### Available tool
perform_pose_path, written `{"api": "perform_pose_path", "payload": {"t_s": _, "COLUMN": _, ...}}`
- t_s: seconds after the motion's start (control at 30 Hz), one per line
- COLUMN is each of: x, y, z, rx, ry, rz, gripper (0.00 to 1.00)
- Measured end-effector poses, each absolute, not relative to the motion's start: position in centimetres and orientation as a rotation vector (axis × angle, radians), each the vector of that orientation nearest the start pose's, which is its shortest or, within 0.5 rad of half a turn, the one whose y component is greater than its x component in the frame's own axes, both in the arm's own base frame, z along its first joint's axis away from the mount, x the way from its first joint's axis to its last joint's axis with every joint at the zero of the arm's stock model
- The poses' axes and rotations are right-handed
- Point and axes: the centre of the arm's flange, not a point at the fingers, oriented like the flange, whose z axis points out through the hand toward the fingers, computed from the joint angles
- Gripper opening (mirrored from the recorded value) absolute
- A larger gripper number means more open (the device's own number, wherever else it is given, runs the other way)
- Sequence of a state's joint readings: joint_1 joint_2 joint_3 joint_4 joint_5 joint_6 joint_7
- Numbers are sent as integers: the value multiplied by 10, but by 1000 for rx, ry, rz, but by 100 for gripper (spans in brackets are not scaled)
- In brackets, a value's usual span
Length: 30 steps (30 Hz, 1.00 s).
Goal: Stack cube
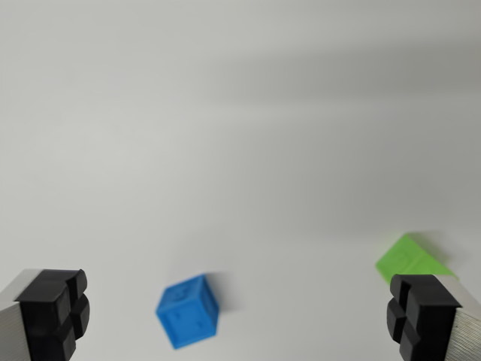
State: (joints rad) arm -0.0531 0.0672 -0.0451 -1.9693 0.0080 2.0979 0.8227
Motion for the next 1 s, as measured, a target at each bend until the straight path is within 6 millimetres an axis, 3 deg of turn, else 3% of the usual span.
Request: {"api": "perform_pose_path", "payload": {"t_s": 1.0, "x": 570, "y": -62, "z": 432, "rx": -2816, "ry": 1341, "rz": -80, "gripper": 100}}
